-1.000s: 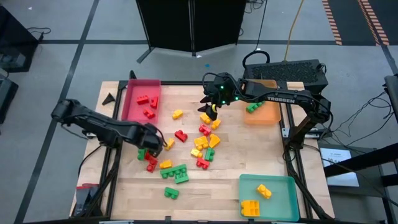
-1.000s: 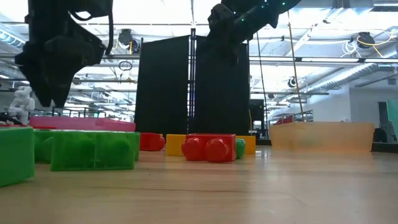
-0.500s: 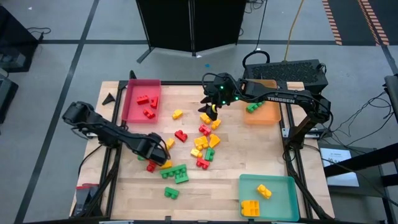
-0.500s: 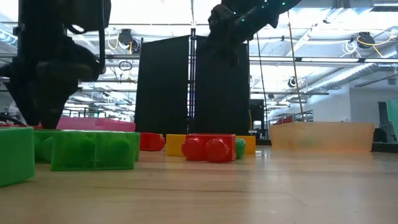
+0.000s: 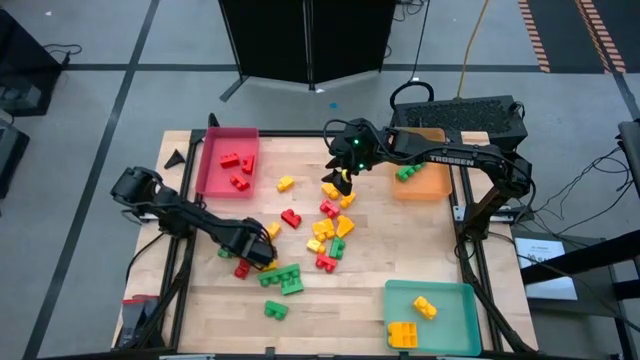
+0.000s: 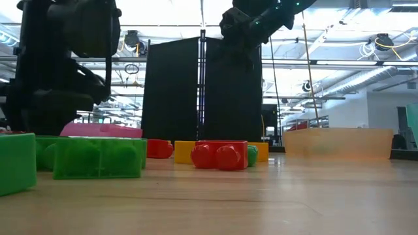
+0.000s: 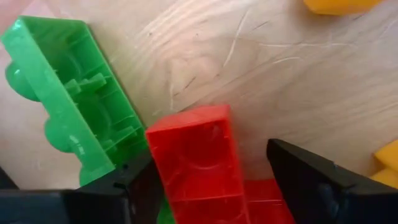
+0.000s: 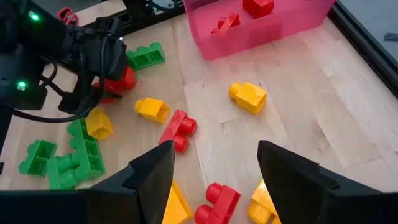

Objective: Sort blocks
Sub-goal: Put the red game piece into the red bin

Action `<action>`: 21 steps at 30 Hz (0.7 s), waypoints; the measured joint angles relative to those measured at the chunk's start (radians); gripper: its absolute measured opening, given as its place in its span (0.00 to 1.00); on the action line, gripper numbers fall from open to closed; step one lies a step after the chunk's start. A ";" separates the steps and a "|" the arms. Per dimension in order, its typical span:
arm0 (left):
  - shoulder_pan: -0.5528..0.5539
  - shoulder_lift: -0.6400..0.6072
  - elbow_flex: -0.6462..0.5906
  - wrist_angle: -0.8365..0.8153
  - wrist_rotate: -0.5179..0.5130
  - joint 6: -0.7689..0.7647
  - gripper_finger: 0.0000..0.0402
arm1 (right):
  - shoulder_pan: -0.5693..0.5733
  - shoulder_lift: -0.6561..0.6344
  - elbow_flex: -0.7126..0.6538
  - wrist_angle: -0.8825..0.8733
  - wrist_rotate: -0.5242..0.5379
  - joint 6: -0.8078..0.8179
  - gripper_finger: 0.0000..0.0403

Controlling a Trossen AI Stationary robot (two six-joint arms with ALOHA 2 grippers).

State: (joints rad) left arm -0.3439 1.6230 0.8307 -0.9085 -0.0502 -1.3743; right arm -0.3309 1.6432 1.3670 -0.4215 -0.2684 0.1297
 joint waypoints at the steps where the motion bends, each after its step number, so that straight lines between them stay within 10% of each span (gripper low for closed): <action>1: 0.004 0.000 0.000 0.000 0.005 0.000 0.65 | 0.000 0.000 0.000 0.000 0.000 -0.004 0.56; 9: 0.009 0.002 0.000 0.007 0.022 -0.001 0.35 | 0.000 0.000 0.000 0.000 0.003 -0.011 0.56; 21: 0.079 -0.098 0.063 -0.088 -0.098 0.029 0.35 | 0.000 0.000 0.000 -0.001 0.004 -0.011 0.56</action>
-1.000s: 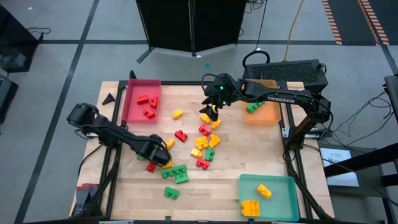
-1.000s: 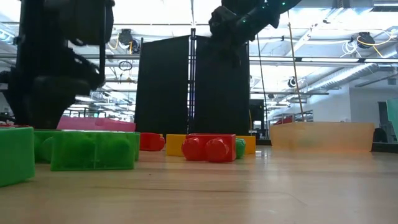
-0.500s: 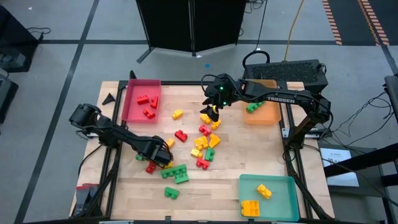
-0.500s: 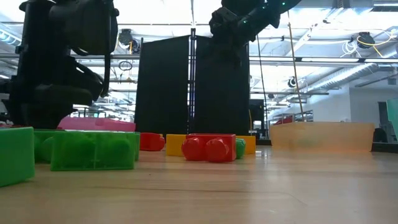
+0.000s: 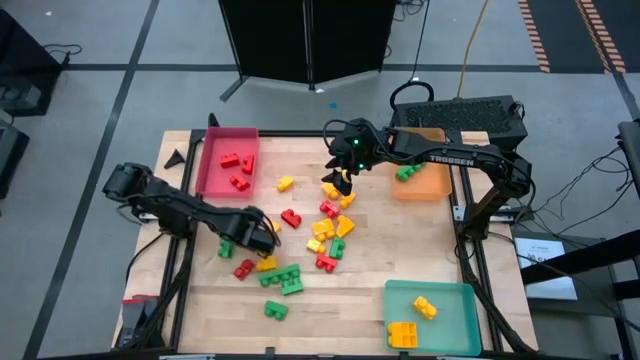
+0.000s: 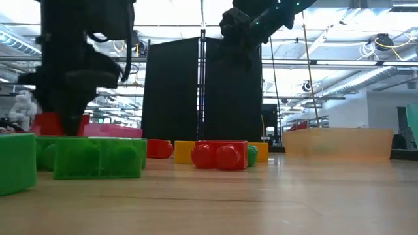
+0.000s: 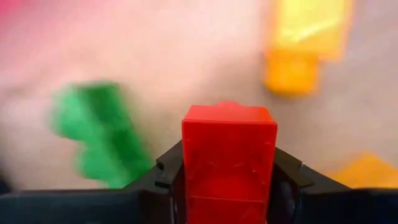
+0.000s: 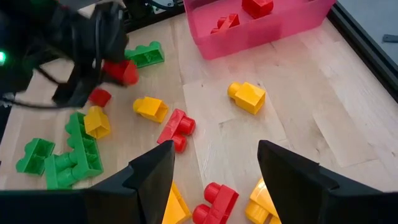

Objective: Sort blocks
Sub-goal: Put the red game piece into the red bin

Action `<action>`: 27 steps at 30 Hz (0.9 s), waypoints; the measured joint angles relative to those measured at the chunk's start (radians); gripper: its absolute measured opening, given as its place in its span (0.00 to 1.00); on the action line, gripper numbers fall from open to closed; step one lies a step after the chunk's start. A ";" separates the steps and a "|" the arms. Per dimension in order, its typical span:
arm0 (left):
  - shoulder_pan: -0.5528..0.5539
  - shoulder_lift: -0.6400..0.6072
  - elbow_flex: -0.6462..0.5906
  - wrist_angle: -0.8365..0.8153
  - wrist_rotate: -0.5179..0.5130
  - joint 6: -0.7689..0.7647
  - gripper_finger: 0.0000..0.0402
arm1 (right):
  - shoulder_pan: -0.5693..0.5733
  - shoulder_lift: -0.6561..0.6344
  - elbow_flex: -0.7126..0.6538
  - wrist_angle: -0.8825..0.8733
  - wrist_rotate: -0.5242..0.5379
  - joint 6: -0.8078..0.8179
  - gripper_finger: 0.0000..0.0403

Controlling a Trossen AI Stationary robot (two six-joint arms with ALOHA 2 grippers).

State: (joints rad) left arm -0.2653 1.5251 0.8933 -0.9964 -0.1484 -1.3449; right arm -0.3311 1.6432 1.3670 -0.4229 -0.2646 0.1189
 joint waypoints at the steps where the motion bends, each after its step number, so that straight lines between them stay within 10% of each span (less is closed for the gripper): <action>1: 0.014 -0.019 0.007 -0.028 -0.032 0.000 0.35 | 0.000 0.000 0.000 0.000 0.000 0.000 0.56; 16: 0.434 -0.229 0.027 -0.190 -0.546 0.202 0.35 | 0.000 0.000 0.000 0.011 0.000 0.000 0.56; 27: 0.793 -0.229 -0.105 0.210 -0.426 0.610 0.35 | 0.000 0.000 0.000 0.012 0.000 0.000 0.56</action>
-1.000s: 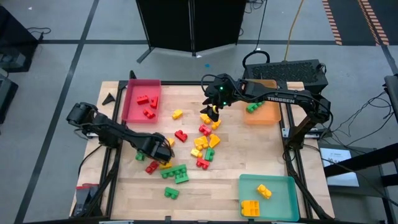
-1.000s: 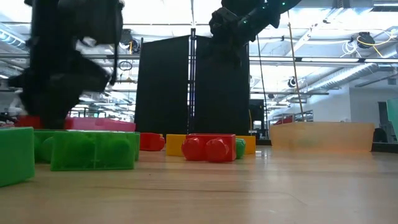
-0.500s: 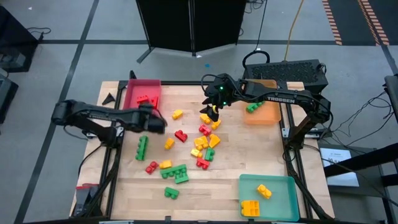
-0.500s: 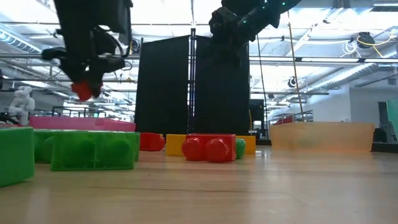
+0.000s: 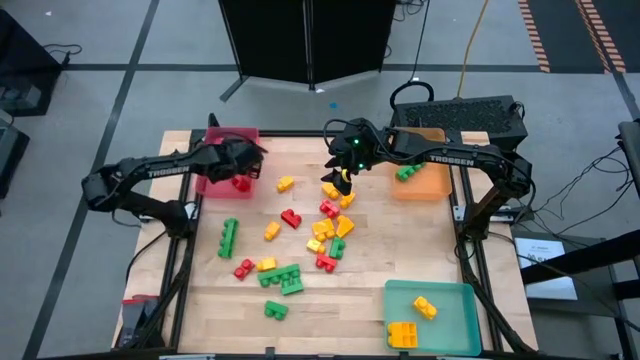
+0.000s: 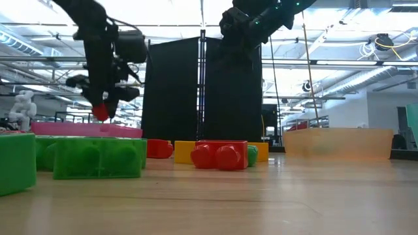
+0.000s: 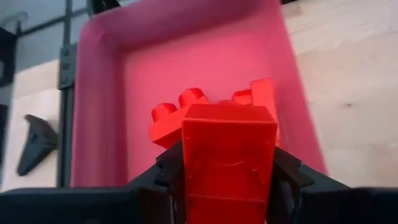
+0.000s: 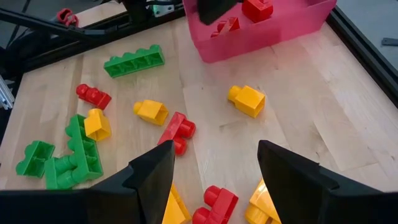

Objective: Sort blocks
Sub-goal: Put the red game piece into the red bin

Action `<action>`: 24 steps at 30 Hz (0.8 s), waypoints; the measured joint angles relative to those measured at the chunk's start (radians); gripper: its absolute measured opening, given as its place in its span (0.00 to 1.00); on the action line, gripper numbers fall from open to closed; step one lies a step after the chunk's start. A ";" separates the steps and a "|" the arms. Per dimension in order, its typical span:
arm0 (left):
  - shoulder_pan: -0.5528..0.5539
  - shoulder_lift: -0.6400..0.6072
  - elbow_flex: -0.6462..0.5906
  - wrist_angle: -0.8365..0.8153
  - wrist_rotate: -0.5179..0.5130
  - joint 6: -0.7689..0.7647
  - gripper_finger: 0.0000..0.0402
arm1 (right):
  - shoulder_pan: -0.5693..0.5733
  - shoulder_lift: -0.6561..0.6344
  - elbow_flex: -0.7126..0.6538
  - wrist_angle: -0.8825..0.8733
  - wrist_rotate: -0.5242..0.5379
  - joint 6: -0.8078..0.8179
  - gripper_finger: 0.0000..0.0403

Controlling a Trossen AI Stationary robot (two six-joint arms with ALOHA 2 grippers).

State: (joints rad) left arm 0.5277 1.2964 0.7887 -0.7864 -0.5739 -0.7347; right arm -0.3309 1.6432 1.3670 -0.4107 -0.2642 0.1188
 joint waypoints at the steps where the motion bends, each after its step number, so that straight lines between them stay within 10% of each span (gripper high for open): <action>1: 0.028 0.000 -0.008 0.022 0.020 0.020 0.35 | 0.000 0.000 0.000 0.000 0.000 0.000 0.56; 15: 0.141 -0.008 0.023 0.036 0.346 0.249 0.71 | 0.000 0.000 0.000 0.000 0.000 -0.016 0.56; 24: -0.158 -0.175 0.145 -0.226 0.513 0.172 0.73 | 0.000 0.000 0.000 -0.002 0.000 -0.014 0.56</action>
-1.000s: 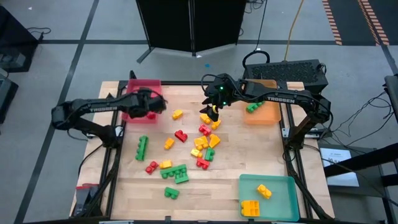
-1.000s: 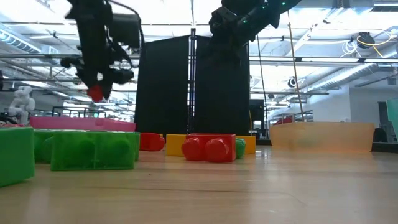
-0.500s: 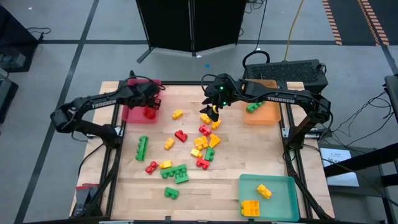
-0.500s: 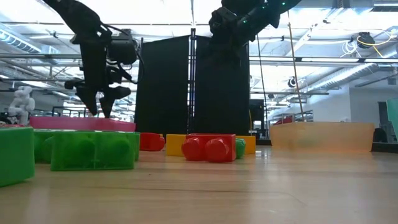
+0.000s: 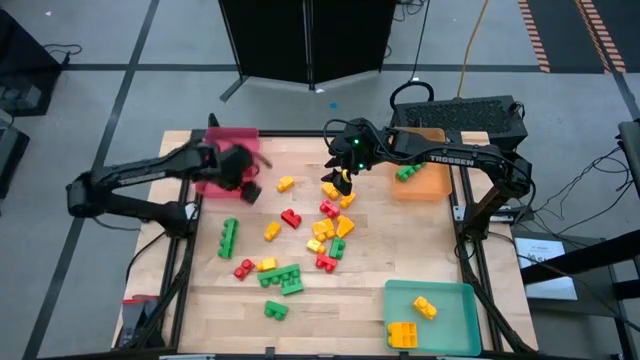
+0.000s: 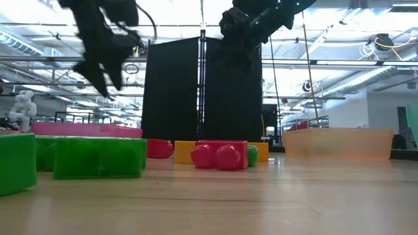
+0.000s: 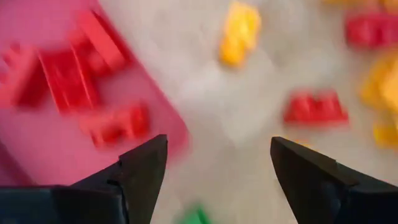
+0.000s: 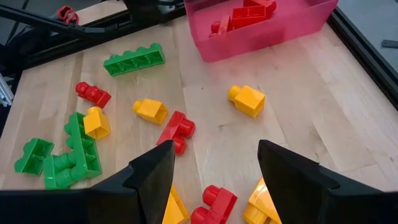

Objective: Sort blocks
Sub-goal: Put the red game piece into the red bin

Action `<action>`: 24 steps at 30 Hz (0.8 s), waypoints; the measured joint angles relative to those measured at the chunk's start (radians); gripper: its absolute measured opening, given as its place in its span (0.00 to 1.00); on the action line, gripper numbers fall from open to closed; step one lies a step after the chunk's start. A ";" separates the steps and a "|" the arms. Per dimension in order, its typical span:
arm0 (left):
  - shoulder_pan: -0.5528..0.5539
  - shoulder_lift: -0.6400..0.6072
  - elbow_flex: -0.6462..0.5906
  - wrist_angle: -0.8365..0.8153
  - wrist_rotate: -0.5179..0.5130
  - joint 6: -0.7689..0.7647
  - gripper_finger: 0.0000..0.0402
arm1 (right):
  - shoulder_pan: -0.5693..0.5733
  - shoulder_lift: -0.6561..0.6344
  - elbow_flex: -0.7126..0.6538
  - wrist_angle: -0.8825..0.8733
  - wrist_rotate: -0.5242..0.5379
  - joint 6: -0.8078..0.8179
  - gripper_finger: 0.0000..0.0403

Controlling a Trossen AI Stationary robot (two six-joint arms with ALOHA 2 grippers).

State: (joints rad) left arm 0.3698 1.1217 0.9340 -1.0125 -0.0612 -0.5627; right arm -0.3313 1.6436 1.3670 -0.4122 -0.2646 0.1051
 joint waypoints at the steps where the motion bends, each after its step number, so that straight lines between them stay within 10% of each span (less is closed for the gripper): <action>1: -0.056 -0.016 0.001 -0.041 0.000 -0.055 0.73 | 0.000 0.000 0.000 0.000 0.000 0.000 0.56; 12: -0.657 0.018 -0.003 -0.112 -0.048 -0.650 0.73 | 0.000 0.000 0.000 0.000 0.000 -0.003 0.56; 24: -0.885 0.292 -0.004 0.047 0.034 -0.769 0.73 | 0.000 0.000 0.000 -0.003 -0.004 0.027 0.56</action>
State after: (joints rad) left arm -0.5151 1.4137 0.9298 -0.9651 -0.0269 -1.3319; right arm -0.3311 1.6435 1.3670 -0.4148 -0.2684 0.1320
